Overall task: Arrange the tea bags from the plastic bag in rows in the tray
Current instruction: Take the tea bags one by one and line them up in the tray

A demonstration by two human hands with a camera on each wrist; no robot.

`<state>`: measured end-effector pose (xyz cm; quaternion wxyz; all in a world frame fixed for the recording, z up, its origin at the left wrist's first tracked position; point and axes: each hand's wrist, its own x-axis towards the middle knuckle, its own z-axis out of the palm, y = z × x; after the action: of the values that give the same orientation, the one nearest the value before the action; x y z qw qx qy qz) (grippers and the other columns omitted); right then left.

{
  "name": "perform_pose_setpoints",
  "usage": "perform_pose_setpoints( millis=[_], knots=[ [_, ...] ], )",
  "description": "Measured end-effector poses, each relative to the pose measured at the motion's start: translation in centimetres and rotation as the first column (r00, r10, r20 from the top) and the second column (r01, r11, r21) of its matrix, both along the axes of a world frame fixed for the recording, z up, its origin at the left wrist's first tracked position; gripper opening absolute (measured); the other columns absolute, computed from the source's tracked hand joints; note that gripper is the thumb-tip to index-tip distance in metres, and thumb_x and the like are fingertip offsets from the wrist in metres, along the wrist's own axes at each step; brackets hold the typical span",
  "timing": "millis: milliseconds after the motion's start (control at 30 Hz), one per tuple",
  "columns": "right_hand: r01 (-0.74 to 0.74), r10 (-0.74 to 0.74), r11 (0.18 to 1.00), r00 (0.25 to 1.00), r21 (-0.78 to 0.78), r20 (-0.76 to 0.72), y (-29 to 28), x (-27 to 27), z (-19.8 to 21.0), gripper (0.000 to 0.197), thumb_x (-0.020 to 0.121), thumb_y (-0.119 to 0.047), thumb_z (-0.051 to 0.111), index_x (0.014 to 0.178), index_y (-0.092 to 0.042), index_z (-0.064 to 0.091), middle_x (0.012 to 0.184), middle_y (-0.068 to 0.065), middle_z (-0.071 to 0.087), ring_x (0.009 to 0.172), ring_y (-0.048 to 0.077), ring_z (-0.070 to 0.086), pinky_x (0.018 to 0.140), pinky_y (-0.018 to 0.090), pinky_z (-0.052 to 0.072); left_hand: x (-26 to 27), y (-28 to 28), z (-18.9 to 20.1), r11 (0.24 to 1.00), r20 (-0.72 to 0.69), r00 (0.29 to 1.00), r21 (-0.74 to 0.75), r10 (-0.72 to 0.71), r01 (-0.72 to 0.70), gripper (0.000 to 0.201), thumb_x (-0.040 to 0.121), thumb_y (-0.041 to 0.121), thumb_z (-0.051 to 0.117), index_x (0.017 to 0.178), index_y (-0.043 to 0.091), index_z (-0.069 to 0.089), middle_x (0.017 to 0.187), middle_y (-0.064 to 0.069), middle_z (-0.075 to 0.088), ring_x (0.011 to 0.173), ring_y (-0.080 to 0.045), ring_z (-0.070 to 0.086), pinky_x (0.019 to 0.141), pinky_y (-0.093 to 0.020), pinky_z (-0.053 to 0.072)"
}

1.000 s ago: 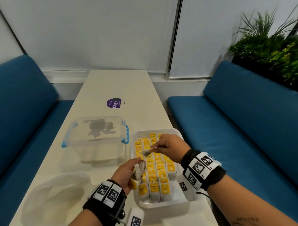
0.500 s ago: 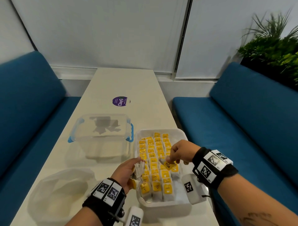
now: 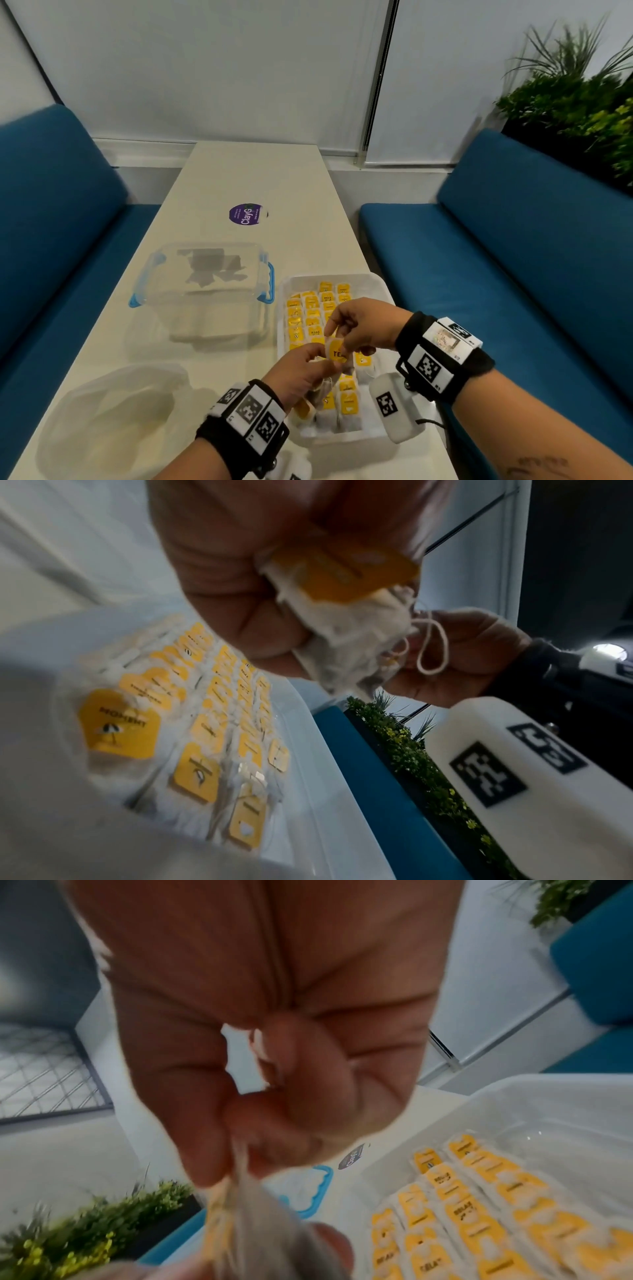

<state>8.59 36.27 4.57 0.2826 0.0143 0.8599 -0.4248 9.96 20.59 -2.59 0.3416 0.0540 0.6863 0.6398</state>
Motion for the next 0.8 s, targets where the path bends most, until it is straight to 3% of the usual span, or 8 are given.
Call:
perform_pose_setpoints(
  millis=[67, 233, 333, 400, 567, 667, 733, 800],
  knots=[
    [0.060, -0.061, 0.998, 0.998, -0.036, -0.007, 0.1, 0.0, -0.5, 0.026, 0.077, 0.005, 0.068, 0.079, -0.019, 0.060, 0.063, -0.001, 0.055, 0.048, 0.009, 0.049, 0.042, 0.018, 0.037, -0.1, 0.3, 0.1, 1.000, -0.003, 1.000, -0.004, 0.030, -0.030, 0.009, 0.084, 0.010, 0.061, 0.092, 0.007, 0.063, 0.062, 0.005, 0.065, 0.044, -0.005, 0.053, 0.042, -0.015, 0.039],
    [0.105, -0.050, 0.937, 0.984, 0.333, -0.170, 0.8, 0.2, -1.6, 0.024, 0.084, -0.013, 0.063, 0.063, -0.018, 0.053, 0.063, -0.002, 0.053, 0.059, 0.012, 0.047, 0.051, 0.018, 0.037, -0.9, 0.3, -0.6, 0.990, 0.003, 0.991, -0.033, 0.135, -0.135, 0.010, 0.085, 0.013, 0.062, 0.094, 0.011, 0.065, 0.082, -0.009, 0.064, 0.051, -0.010, 0.051, 0.046, -0.019, 0.040],
    [0.170, -0.029, 0.809, 0.967, 0.562, -0.251, 1.8, 0.0, -2.6, 0.016, 0.091, -0.010, 0.047, 0.089, -0.011, 0.063, 0.094, 0.006, 0.063, 0.083, 0.021, 0.056, 0.068, 0.024, 0.042, -1.5, 0.2, -1.4, 0.967, 0.114, 0.962, 0.031, 0.249, -0.254, 0.008, 0.087, 0.012, 0.060, 0.092, 0.011, 0.066, 0.083, -0.007, 0.064, 0.065, -0.015, 0.056, 0.054, -0.022, 0.045],
    [0.062, 0.022, 0.778, 0.992, 0.626, -0.127, 2.6, 0.0, -3.6, 0.024, 0.092, -0.009, 0.044, 0.106, -0.010, 0.063, 0.109, 0.009, 0.063, 0.096, 0.023, 0.058, 0.080, 0.027, 0.043, -1.6, 0.1, -1.7, 0.949, 0.216, 0.932, 0.060, 0.291, -0.310, 0.012, 0.086, 0.017, 0.061, 0.092, 0.007, 0.065, 0.068, -0.008, 0.059, 0.053, -0.019, 0.052, 0.049, -0.022, 0.042],
    [-0.247, 0.156, 0.731, 0.968, 0.636, 0.197, 3.0, 0.9, -6.4, 0.028, 0.092, -0.007, 0.051, 0.118, -0.003, 0.060, 0.095, 0.007, 0.056, 0.084, 0.017, 0.049, 0.076, 0.025, 0.043, -1.8, 0.1, -1.9, 0.929, 0.337, 0.890, 0.099, 0.306, -0.357, 0.013, 0.085, 0.017, 0.063, 0.091, 0.007, 0.068, 0.063, -0.009, 0.058, 0.048, -0.018, 0.055, 0.046, -0.022, 0.045],
    [-0.258, 0.149, 0.722, 0.964, 0.642, 0.219, 3.0, 0.3, -7.4, 0.039, 0.087, -0.001, 0.059, 0.125, -0.006, 0.055, 0.120, 0.012, 0.061, 0.089, 0.019, 0.055, 0.078, 0.028, 0.048, -1.9, 0.0, -1.6, 0.921, 0.401, 0.869, 0.130, 0.290, -0.367, 0.016, 0.087, 0.019, 0.060, 0.095, 0.007, 0.067, 0.057, -0.005, 0.060, 0.040, -0.013, 0.055, 0.041, -0.020, 0.044],
    [-0.184, 0.092, 0.756, 0.980, 0.628, 0.176, 3.0, -0.4, -7.6, 0.032, 0.083, 0.001, 0.063, 0.113, -0.010, 0.057, 0.123, 0.012, 0.060, 0.090, 0.019, 0.057, 0.063, 0.023, 0.046, -2.0, -0.2, -1.7, 0.911, 0.462, 0.840, 0.145, 0.283, -0.387, 0.019, 0.087, 0.021, 0.060, 0.096, 0.007, 0.068, 0.063, -0.006, 0.058, 0.042, -0.013, 0.053, 0.041, -0.020, 0.044],
    [-0.139, 0.041, 0.762, 0.985, 0.633, 0.168, 3.0, -1.2, -8.0, 0.023, 0.081, 0.001, 0.066, 0.086, -0.015, 0.050, 0.105, 0.008, 0.062, 0.084, 0.019, 0.058, 0.057, 0.019, 0.042, -2.0, -0.3, -1.7, 0.900, 0.510, 0.814, 0.157, 0.278, -0.406, 0.019, 0.085, 0.023, 0.061, 0.093, 0.007, 0.068, 0.067, -0.008, 0.056, 0.041, -0.013, 0.052, 0.040, -0.019, 0.044]
  ],
)
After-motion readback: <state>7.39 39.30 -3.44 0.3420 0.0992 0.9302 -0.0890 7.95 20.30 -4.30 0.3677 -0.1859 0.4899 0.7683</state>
